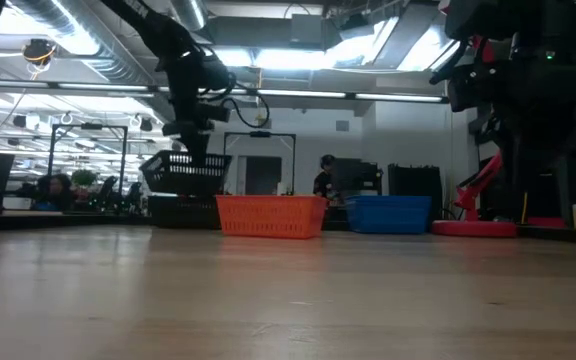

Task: Stack baskets by color
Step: Stack the bottom black basket on top of the top black basket

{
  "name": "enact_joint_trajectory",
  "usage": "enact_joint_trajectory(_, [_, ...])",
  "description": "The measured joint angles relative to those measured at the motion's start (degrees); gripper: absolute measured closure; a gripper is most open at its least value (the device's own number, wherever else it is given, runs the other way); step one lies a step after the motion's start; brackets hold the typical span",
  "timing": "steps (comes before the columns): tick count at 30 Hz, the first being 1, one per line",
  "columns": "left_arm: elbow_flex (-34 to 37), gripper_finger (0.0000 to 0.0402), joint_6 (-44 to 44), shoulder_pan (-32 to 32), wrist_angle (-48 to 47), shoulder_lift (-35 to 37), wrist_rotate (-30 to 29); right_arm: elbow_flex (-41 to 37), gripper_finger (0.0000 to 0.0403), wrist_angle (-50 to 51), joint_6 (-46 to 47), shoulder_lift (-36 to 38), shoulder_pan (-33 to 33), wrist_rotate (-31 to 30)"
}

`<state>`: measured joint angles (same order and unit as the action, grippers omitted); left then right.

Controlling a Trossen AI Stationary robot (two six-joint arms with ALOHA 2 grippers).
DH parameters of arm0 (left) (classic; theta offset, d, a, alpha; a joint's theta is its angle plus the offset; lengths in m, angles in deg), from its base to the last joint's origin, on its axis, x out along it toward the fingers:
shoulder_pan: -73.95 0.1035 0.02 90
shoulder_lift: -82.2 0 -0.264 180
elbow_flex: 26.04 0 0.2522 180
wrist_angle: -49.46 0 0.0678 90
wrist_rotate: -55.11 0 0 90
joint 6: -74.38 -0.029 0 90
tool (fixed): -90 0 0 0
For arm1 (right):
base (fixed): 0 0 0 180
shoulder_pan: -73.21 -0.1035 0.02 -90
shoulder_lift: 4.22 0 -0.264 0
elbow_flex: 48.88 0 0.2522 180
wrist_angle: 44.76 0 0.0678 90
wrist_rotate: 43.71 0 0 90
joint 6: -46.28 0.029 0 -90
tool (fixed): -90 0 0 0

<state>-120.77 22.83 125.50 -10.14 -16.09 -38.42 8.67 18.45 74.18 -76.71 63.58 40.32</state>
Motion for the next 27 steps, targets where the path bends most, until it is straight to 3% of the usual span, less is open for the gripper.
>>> enact_joint_trajectory(13, [0.0,0.0400,-3.0,0.7,3.3,-0.3,-2.5,0.0,0.0248,-0.6,0.3,0.0,0.0,0.0])
enact_joint_trajectory(27, [0.0,0.0361,-1.1,0.7,4.9,-0.3,-1.5,0.0,0.0248,-0.9,0.3,0.0,0.0,0.0])
